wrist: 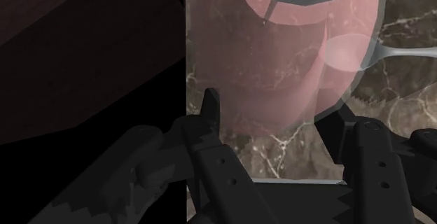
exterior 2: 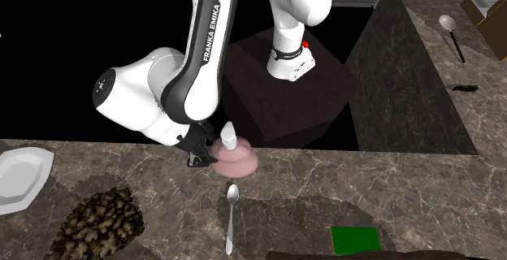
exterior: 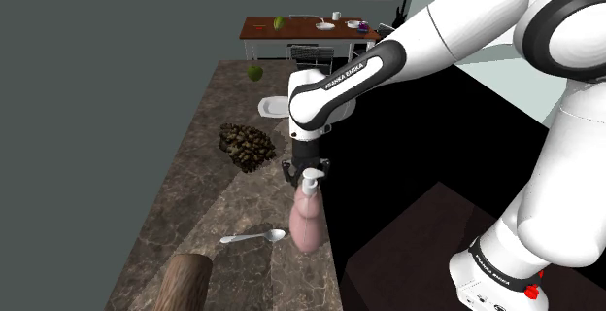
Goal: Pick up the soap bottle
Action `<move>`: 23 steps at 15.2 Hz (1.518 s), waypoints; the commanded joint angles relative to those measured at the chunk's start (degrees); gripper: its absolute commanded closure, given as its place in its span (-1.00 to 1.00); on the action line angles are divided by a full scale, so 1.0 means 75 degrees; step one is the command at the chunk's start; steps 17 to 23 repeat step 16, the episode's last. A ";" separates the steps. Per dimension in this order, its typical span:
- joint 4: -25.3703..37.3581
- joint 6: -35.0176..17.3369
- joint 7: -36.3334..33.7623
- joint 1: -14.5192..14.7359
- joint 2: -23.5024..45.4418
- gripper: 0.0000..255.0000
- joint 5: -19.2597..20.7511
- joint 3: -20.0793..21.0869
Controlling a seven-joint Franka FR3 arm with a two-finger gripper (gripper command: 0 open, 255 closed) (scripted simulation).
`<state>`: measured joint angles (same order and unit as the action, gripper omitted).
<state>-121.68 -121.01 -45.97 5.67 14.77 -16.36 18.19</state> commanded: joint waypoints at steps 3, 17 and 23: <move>0.0089 0.0326 -0.0051 -0.0025 -0.0237 1.00 -0.0026 0.0013; 0.0484 0.1356 -0.0221 -0.0099 -0.0903 1.00 -0.0096 0.0024; 0.0484 0.1356 -0.0221 -0.0099 -0.0903 1.00 -0.0096 0.0024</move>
